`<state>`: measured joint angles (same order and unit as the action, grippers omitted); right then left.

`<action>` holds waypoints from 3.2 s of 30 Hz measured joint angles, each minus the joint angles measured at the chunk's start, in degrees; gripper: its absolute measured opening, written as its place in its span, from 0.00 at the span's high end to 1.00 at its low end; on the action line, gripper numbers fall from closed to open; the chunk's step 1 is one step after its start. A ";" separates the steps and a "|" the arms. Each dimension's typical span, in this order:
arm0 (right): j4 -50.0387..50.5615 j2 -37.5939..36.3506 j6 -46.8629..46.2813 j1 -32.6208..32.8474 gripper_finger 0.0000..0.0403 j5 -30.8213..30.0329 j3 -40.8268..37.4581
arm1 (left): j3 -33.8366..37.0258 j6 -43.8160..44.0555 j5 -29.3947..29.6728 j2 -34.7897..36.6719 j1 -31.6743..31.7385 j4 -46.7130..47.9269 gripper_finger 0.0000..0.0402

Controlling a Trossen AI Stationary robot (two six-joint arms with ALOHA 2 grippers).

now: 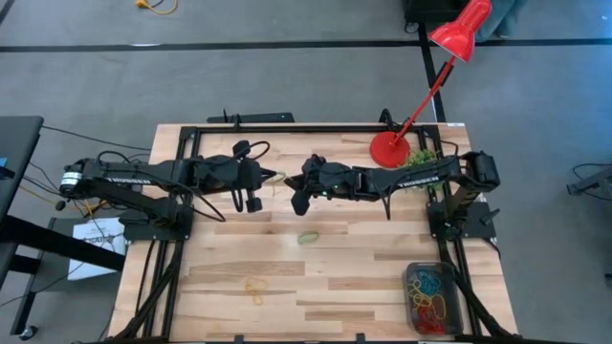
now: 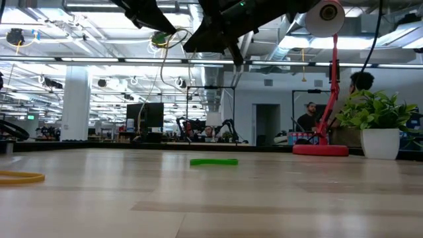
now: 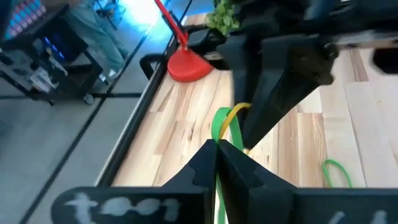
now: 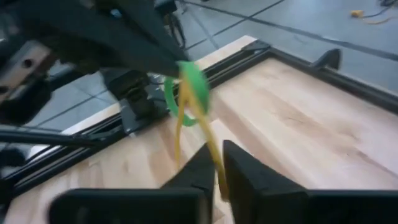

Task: Pick and place items into bin
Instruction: Put the yellow rubber band into the black bin

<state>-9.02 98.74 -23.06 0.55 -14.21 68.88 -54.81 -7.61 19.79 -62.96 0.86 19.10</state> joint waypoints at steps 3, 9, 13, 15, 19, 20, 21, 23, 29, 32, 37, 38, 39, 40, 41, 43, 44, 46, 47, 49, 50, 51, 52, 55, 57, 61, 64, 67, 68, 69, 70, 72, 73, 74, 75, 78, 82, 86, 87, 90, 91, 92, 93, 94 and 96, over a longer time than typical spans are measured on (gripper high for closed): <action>0.06 0.00 -0.73 1.31 0.98 1.84 0.02 | 0.00 3.05 -0.02 0.00 0.00 3.35 1.00; 3.39 0.00 -1.03 4.42 0.99 2.35 0.04 | 0.00 14.53 -1.48 0.00 -0.05 12.41 1.00; 3.41 0.00 -4.40 5.09 1.00 2.31 0.04 | 0.61 22.20 -7.09 -0.46 -0.11 12.08 1.00; 3.69 0.00 -5.57 4.75 1.00 2.30 0.04 | 2.30 24.83 -8.59 -1.05 -0.61 9.35 1.00; 3.95 0.00 -6.05 3.31 1.00 2.29 0.04 | 6.76 25.32 -8.90 -4.37 -1.73 1.84 1.00; 3.80 0.00 -6.79 2.95 1.00 2.28 0.04 | 7.43 25.33 -8.74 -5.41 -1.79 0.85 1.00; 4.23 0.00 -7.51 2.66 1.00 2.27 0.06 | 7.65 25.45 -8.37 -6.62 -1.79 -0.50 1.00; 5.86 0.00 -9.96 2.30 1.00 2.51 0.04 | 8.09 25.87 -6.64 -8.77 -1.57 -0.82 1.00; 15.48 0.00 -19.13 2.34 1.00 10.72 0.04 | 8.13 26.38 -5.97 -17.33 -1.49 -2.41 1.00; 18.64 0.00 -19.29 3.32 1.00 9.79 0.02 | 8.18 27.13 -8.43 -21.90 -1.44 -4.51 1.00; 22.09 0.00 -22.76 3.68 1.00 6.47 0.02 | 8.15 27.34 -9.29 -27.95 -1.46 -10.02 1.00; 22.58 0.00 -23.24 3.62 1.00 6.09 0.02 | 8.13 27.61 -9.94 -28.71 -1.40 -10.59 1.00; 22.71 0.00 -23.49 3.55 1.00 5.89 0.00 | 8.15 27.87 -10.36 -29.20 -1.37 -10.53 1.00; 22.69 0.00 -23.51 3.42 1.00 5.90 0.00 | 8.15 28.17 -10.78 -29.65 -1.38 -11.11 1.00; 22.83 0.00 -23.51 3.42 1.00 5.94 0.02 | 8.15 28.55 -11.76 -30.06 -1.38 -11.83 1.00; 23.32 0.00 -23.55 3.46 1.00 6.57 0.00 | 8.15 29.32 -12.28 -30.01 -1.42 -11.51 1.00; 23.70 0.00 -23.55 3.47 1.00 6.79 0.02 | 8.15 29.35 -12.47 -29.99 -1.46 -12.14 1.00; 24.36 0.00 -23.57 3.48 1.00 6.96 0.02 | 8.15 28.88 -12.47 -29.99 -1.40 -12.68 1.00; 24.46 0.00 -23.58 3.46 1.00 7.29 0.02 | 8.15 28.37 -12.50 -29.99 -1.40 -12.82 1.00; 25.00 0.00 -23.62 3.46 1.00 8.09 0.04 | 8.11 28.23 -13.83 -29.99 -1.36 -13.19 0.99; 25.26 0.00 -23.62 3.51 1.00 8.18 0.02 | 8.09 28.23 -14.67 -29.99 -1.38 -13.36 0.98; 25.28 0.00 -23.62 3.56 1.00 8.18 0.02 | 8.09 28.21 -15.44 -29.99 -1.40 -13.38 0.97; 25.11 -0.03 -23.61 3.59 1.00 8.17 0.04 | 8.10 28.22 -16.15 -30.00 -1.40 -13.16 0.96; 25.09 -0.07 -23.60 3.58 1.00 8.25 0.04 | 8.11 28.32 -16.59 -30.01 -1.41 -13.24 0.90; 25.07 -0.07 -23.60 3.55 1.00 8.25 0.04 | 8.11 28.32 -16.60 -30.01 -1.40 -13.16 0.87; 25.28 -0.07 -23.60 3.55 1.00 8.50 0.04 | 8.11 28.41 -17.52 -29.94 -1.40 -13.25 0.83; 27.20 -1.42 -24.03 3.55 1.00 12.12 0.04 | 7.76 28.54 -18.93 -29.57 -1.40 -13.01 0.81; 32.36 -4.65 -27.03 3.56 1.00 15.82 0.04 | 6.04 28.38 -19.32 -29.33 -1.40 -9.76 0.81; 34.84 -5.93 -27.81 3.82 1.00 17.24 0.04 | 5.22 27.88 -19.32 -29.33 -1.40 -9.11 0.81; 37.96 -7.28 -28.47 4.16 1.00 18.41 0.04 | 4.50 27.32 -19.19 -29.30 -1.35 -8.55 0.81; 41.11 -8.74 -29.47 4.60 1.00 19.66 0.04 | 3.79 26.72 -19.10 -29.27 -1.23 -7.74 0.81; 47.41 -11.94 -31.97 5.90 1.00 23.46 0.06 | 2.57 25.88 -19.18 -29.27 -0.90 -7.01 0.81; 51.11 -13.49 -33.70 6.74 1.00 25.89 0.06 | 2.08 25.53 -19.21 -29.27 -0.69 -6.96 0.81; 54.04 -14.90 -35.79 7.79 1.00 28.32 0.06 | 1.67 25.37 -19.23 -29.27 -0.49 -7.07 0.81; 56.89 -16.25 -38.18 9.07 1.00 30.54 0.06 | 1.39 25.32 -19.21 -29.27 -0.17 -7.10 0.81; 64.14 -19.50 -48.07 14.14 1.00 35.84 0.06 | 1.16 25.26 -19.23 -29.27 0.64 -7.00 0.81; 69.94 -21.73 -62.72 23.02 1.00 39.09 0.06 | 1.14 25.22 -19.24 -29.27 1.72 -6.50 0.81; 78.05 -21.15 -73.46 32.76 1.00 34.82 0.06 | 1.14 24.96 -19.25 -29.27 2.61 -6.41 0.81; 79.95 -20.42 -76.54 34.97 1.00 34.06 0.09 | 1.14 24.74 -19.25 -29.27 2.85 -6.41 0.81; 84.21 -17.86 -85.25 41.08 1.00 34.15 0.02 | 1.14 24.58 -19.30 -29.27 3.74 -6.41 0.81; 84.88 -17.09 -87.65 42.79 1.00 34.43 0.02 | 1.14 24.58 -19.30 -29.27 4.07 -6.43 0.81; 85.01 -16.16 -89.68 44.46 1.00 34.47 0.04 | 1.14 24.58 -19.30 -29.27 4.45 -6.45 0.81; 84.72 -15.07 -91.34 45.86 1.00 34.44 0.04 | 1.14 24.56 -19.30 -29.27 4.76 -6.50 0.81; 84.05 -14.15 -92.90 47.03 1.00 34.46 0.02 | 1.14 24.54 -19.27 -29.27 5.12 -6.54 0.81; 81.99 -12.62 -95.44 48.57 1.00 35.11 0.02 | 1.14 24.54 -19.31 -29.27 5.79 -6.52 0.81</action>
<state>72.97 86.12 -118.50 49.12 20.90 68.90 -53.67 16.93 0.48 -92.23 6.66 12.58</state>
